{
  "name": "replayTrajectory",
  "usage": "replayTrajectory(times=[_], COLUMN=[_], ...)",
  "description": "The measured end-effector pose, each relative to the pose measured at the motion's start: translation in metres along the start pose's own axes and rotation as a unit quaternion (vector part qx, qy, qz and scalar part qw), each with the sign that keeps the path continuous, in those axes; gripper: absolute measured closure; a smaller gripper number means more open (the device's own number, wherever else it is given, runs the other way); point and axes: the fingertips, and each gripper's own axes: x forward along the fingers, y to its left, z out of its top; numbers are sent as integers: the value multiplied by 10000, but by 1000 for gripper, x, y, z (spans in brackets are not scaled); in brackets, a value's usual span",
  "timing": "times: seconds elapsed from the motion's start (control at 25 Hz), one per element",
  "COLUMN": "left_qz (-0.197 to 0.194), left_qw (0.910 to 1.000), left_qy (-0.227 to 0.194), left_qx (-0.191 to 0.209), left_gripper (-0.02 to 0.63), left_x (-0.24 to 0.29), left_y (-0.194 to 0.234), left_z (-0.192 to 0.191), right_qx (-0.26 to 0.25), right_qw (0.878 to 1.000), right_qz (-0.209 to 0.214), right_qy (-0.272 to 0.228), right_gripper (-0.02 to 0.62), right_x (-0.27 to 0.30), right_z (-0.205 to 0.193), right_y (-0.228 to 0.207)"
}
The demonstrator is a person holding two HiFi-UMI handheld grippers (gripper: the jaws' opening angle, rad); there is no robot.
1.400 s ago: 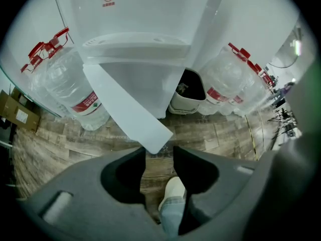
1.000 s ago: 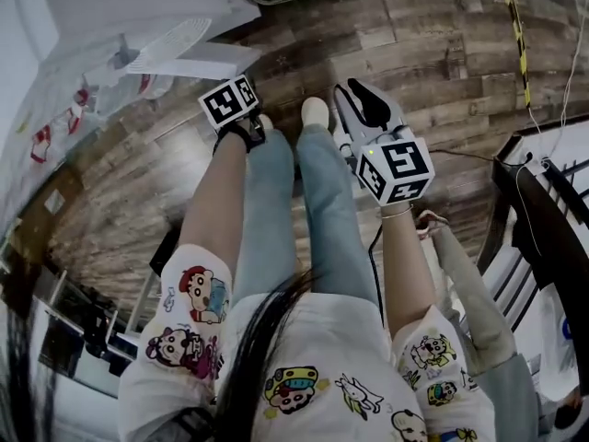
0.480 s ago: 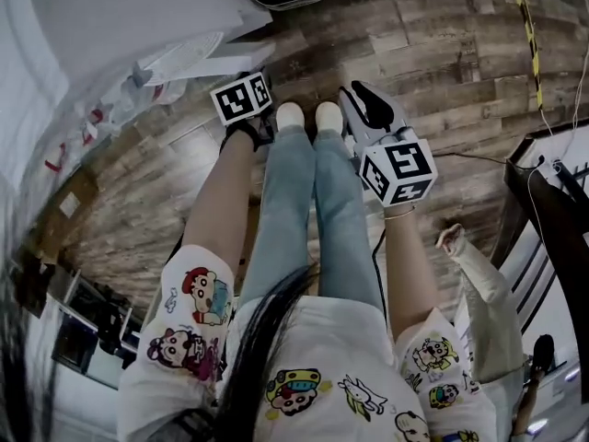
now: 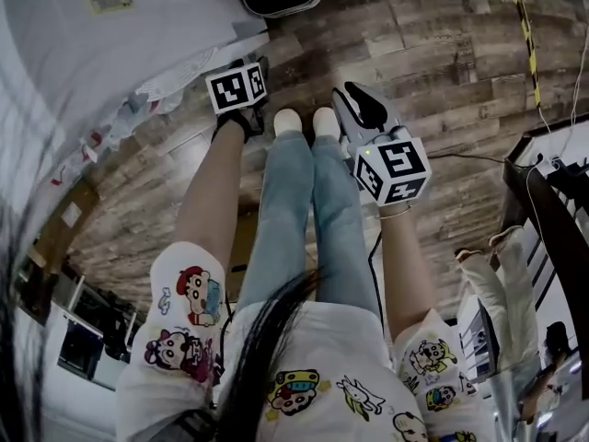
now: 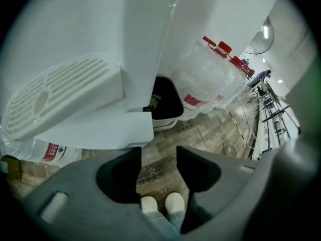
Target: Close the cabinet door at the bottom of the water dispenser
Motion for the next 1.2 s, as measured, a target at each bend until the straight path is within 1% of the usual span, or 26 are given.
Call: replayTrajectory(times=[0.24, 0.92, 1.2], left_qz=[-138, -134, -181], left_qw=[9999, 9983, 9978], left_qy=[-96, -350, -349], left_qx=[38, 438, 536], left_gripper=[371, 362, 360], left_x=[7, 16, 8], left_y=[3, -4, -17], left_z=[15, 42, 39], right_qx=[50, 153, 124], right_qw=[10000, 9996, 9995], right_qz=[-68, -230, -273], right_qy=[2, -60, -129], right_gripper=[494, 494, 494], right_x=[8, 4, -5], right_z=[2, -5, -1], right_y=[-2, -4, -6])
